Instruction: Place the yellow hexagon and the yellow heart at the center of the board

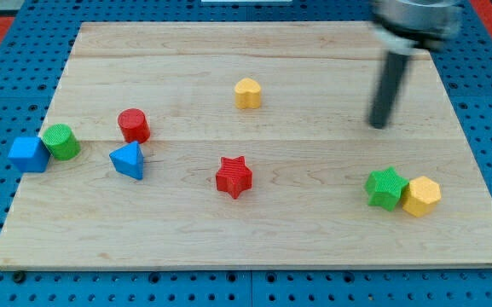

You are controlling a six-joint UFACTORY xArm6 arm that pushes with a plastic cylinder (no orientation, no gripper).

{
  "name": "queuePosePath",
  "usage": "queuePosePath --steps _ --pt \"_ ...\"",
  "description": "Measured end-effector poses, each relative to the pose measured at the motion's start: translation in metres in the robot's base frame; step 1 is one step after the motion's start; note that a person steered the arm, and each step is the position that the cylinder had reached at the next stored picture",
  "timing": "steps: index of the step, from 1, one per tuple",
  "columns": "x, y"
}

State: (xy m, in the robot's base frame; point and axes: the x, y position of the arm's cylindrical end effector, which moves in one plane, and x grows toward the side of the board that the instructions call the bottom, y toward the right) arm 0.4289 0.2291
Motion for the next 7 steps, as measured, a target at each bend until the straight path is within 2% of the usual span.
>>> queuePosePath --steps 1,2,3,4,6,7 --pt "0.082 0.044" --pt "0.144 0.023" --pt "0.136 -0.019" --pt "0.090 -0.033" --pt "0.029 -0.059" --pt "0.029 -0.005"
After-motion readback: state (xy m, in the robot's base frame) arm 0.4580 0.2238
